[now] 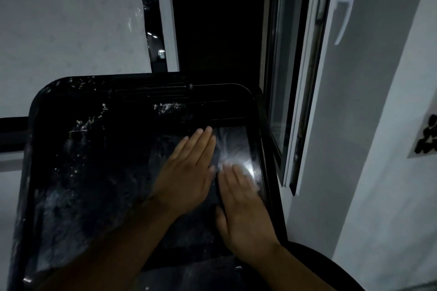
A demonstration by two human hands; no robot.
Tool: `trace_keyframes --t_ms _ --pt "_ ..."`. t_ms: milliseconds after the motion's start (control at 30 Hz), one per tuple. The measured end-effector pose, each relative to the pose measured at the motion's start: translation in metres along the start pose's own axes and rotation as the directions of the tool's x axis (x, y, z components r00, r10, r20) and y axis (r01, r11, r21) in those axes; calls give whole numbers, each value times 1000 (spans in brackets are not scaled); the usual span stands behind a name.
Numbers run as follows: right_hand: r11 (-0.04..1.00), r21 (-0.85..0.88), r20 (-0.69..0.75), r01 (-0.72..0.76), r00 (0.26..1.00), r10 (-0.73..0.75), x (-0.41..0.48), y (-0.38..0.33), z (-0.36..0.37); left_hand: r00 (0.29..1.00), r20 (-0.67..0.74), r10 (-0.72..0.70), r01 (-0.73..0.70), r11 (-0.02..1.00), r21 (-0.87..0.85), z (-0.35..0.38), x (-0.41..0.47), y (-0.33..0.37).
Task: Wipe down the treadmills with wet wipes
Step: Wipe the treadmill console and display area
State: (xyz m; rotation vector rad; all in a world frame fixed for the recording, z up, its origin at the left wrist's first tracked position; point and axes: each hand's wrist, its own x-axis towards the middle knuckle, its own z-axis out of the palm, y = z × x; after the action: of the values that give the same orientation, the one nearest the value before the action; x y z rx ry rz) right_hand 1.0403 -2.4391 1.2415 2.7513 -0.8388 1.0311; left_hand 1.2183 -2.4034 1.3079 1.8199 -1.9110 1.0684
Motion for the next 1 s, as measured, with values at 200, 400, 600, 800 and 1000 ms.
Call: trace_keyframes --t_ms 200,400,600,800,1000 --pt "985 35 -90 -171 981 173 -6 3 -2 999 20 26 -26 999 23 10 -26 10" --pt "990 -40 79 137 988 -133 -72 1 6 1000 20 24 -24 1000 10 5 -24 12" --pt "991 72 14 -108 994 108 -61 -16 9 998 40 50 -49 998 -25 8 -56 33" --pt "1000 3 90 24 996 -24 -102 2 6 994 93 49 -51 998 24 11 -60 33" --pt "996 22 136 84 987 -86 -127 -16 20 996 82 38 -31 996 -81 -2 -103 58"
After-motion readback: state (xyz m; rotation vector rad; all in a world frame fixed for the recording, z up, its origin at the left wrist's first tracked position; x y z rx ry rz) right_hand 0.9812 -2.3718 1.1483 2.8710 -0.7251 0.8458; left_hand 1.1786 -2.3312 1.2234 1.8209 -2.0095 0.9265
